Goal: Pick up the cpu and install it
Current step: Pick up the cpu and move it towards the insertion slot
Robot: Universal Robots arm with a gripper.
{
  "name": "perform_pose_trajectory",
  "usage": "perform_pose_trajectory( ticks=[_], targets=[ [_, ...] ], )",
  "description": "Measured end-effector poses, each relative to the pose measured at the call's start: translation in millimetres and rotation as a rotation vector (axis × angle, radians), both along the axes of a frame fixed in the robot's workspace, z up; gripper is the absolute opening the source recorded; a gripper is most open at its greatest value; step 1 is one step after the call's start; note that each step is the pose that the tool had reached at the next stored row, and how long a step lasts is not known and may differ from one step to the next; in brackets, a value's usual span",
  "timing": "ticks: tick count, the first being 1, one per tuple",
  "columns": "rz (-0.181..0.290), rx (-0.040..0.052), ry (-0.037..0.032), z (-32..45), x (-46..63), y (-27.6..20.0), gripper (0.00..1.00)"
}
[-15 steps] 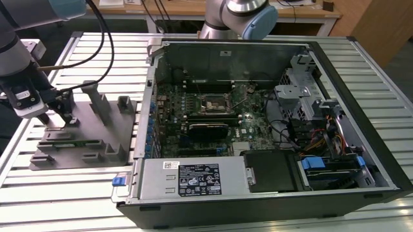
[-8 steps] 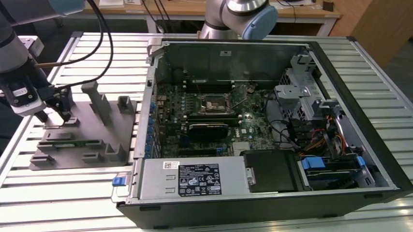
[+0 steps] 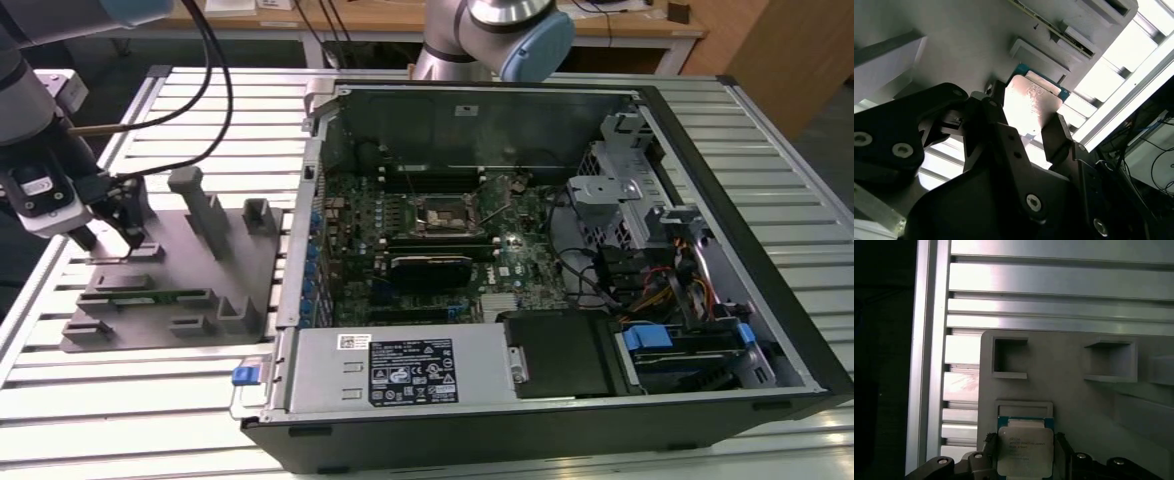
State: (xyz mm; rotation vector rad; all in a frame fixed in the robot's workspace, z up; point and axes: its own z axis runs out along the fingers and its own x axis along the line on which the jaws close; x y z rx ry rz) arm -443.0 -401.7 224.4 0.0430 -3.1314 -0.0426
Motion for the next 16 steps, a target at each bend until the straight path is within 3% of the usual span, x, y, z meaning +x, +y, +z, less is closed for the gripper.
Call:
perform_pose_trajectory(
  ticks=[16],
  targets=[
    [0.0,0.0,-0.0001,13.4,0.0,0.0,0.54]
  ],
)
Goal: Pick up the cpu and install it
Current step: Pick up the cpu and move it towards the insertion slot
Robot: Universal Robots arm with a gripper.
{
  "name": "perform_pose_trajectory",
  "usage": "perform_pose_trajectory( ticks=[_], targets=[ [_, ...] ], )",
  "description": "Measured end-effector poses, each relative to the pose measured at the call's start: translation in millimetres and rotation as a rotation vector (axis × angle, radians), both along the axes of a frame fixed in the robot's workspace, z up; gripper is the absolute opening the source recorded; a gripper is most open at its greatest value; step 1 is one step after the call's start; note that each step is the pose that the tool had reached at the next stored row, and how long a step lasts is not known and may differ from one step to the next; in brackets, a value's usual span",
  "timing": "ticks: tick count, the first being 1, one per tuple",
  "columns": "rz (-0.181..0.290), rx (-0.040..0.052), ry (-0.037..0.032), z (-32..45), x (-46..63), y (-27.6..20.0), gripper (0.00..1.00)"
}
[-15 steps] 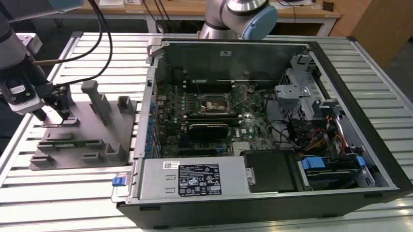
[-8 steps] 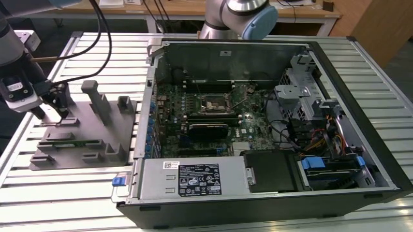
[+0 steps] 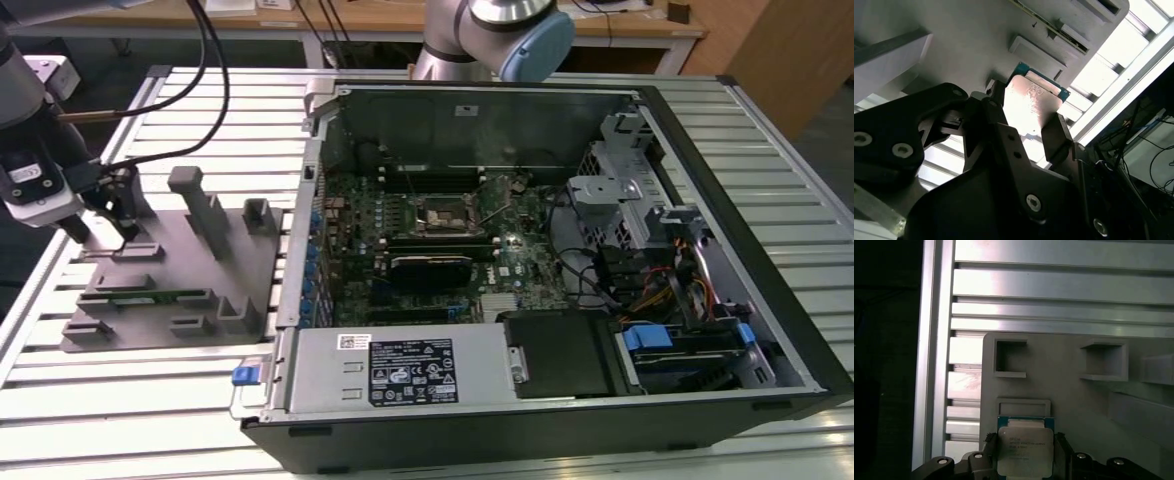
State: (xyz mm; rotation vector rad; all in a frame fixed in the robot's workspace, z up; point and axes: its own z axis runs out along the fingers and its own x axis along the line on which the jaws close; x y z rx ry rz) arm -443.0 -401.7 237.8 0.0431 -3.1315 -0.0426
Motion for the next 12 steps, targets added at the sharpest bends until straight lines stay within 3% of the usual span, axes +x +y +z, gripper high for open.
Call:
perform_pose_trajectory(
  ticks=[12],
  targets=[
    [0.0,-0.0001,0.0001,7.7,0.0,0.1,0.54]
  ],
)
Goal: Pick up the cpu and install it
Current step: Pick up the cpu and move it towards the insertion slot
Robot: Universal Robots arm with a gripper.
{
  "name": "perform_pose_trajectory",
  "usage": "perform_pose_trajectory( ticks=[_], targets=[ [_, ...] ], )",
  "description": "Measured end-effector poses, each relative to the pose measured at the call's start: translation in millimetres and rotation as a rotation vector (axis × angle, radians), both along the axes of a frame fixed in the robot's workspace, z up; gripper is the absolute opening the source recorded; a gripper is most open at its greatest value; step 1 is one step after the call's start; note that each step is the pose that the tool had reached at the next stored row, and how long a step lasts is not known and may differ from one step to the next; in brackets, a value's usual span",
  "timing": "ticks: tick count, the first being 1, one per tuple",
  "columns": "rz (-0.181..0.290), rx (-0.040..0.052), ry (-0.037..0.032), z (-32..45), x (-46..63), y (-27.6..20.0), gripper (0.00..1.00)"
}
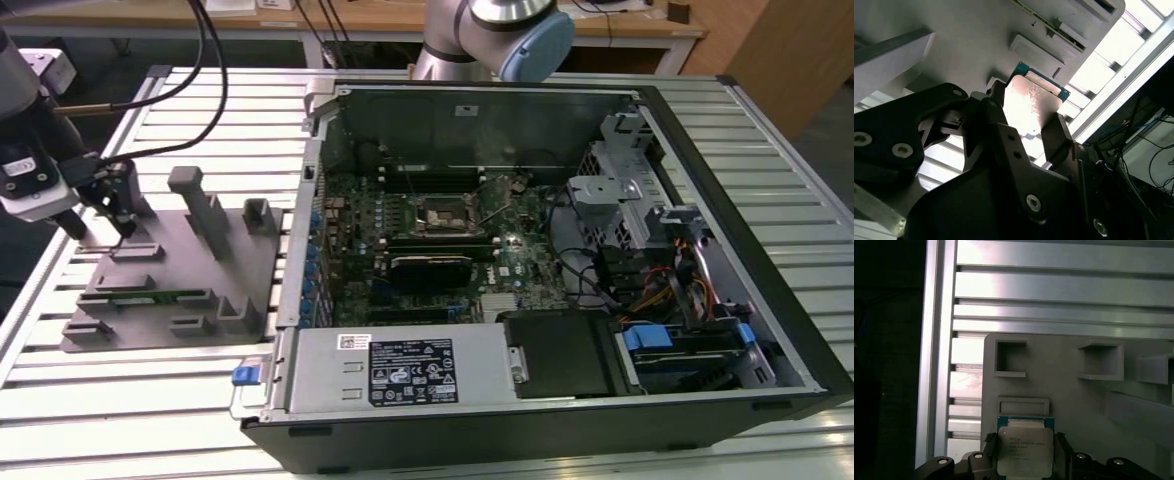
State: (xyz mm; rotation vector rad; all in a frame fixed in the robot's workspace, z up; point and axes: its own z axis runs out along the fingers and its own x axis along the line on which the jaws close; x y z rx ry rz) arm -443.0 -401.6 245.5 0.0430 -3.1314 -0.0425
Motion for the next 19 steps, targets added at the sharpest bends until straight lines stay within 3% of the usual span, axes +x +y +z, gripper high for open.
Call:
perform_pose_trajectory(
  ticks=[19],
  targets=[
    [0.0,0.0,0.0,14.0,0.0,0.1,0.54]
  ],
)
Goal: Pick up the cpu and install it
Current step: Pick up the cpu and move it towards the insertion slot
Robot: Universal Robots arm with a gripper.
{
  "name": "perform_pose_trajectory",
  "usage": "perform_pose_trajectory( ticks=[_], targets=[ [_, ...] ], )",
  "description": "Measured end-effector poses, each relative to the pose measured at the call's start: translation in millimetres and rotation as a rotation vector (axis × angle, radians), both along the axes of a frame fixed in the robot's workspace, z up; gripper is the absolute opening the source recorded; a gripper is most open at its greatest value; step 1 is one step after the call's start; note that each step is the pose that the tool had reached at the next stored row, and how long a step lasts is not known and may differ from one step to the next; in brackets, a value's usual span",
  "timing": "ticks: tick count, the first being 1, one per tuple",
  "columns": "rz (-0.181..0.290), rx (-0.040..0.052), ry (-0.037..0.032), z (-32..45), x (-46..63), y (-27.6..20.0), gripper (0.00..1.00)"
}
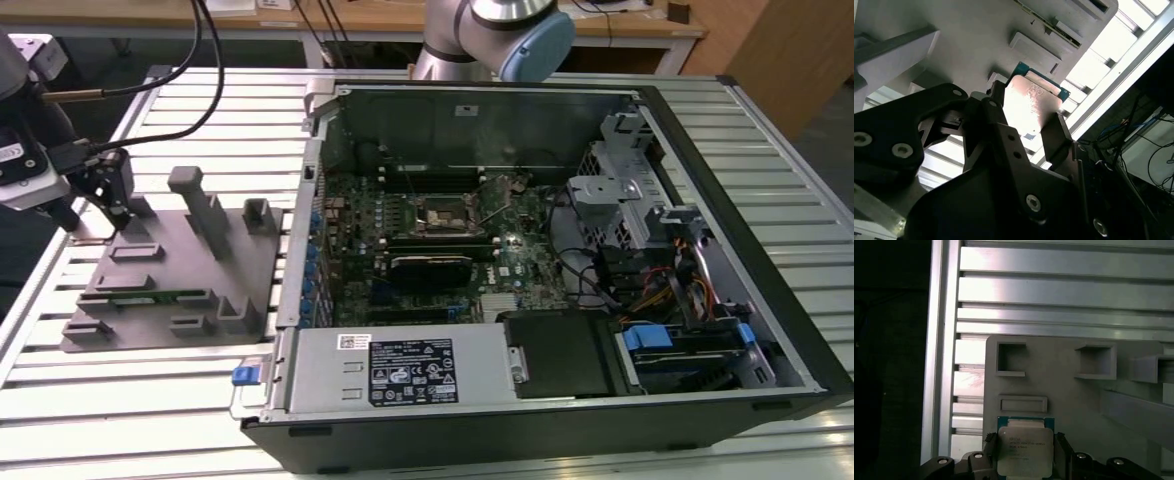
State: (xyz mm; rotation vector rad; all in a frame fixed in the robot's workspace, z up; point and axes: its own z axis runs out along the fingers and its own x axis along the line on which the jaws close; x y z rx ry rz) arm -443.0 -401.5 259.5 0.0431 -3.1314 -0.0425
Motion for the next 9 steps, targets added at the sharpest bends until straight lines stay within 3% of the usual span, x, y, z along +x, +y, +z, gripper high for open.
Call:
perform_pose_trajectory(
  ticks=[9],
  targets=[
    [0.0,0.0,0.0,5.9,0.0,0.0,0.54]
  ],
)
